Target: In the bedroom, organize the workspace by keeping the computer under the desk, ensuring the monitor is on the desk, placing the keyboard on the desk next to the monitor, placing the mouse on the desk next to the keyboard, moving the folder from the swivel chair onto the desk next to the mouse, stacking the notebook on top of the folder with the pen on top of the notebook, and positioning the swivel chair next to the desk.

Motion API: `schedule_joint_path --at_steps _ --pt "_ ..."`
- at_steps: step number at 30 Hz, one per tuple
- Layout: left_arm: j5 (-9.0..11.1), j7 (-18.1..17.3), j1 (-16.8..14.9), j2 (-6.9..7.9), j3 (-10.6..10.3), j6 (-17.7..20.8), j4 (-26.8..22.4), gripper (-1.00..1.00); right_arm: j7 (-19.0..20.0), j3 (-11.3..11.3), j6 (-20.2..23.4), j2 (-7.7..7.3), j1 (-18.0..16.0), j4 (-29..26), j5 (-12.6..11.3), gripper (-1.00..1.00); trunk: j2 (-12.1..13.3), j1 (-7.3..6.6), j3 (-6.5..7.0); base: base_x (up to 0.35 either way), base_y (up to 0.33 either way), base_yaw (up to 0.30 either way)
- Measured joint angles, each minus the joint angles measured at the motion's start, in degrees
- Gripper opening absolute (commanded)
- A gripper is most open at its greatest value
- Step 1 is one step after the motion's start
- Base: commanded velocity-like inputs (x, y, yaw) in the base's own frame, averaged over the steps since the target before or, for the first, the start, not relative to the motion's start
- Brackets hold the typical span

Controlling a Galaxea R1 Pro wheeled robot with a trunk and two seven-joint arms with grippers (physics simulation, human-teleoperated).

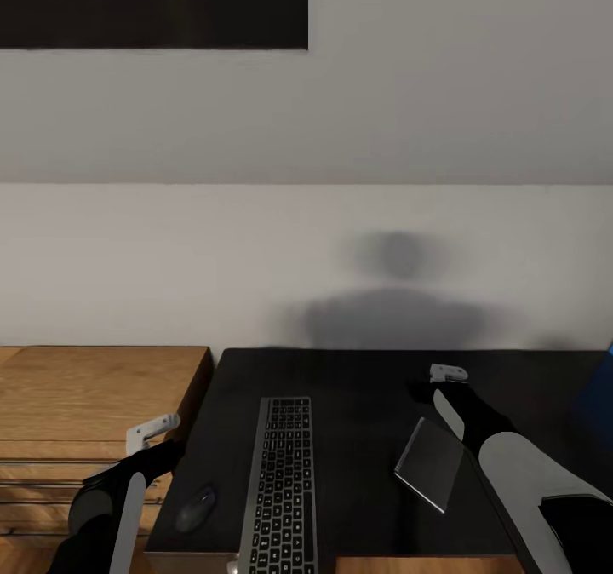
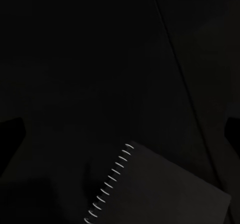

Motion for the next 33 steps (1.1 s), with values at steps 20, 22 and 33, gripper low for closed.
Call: schedule_joint_path --at_steps 20,22,33 --pt "-0.09 0.09 -0.02 0.38 1.88 0.00 0.00 1.00 -0.03 -0.02 0.10 -0.05 0.00 0.01 0.04 1.00 -8.03 4.40 -3.60 0.000 0.000 0.000" --pt "-0.06 0.12 -0.07 0.52 3.68 -0.03 0.00 1.00 -0.03 -0.02 0.10 -0.06 0.00 0.00 0.04 1.00 -8.84 4.84 -3.96 0.000 0.000 0.000" --pt "1.42 0.10 -0.31 1.14 14.27 -5.36 0.01 1.00 -0.03 -0.02 0.07 -0.09 0.00 -0.05 -0.03 1.00 -13.25 7.25 -5.94 0.000 0.000 0.000"
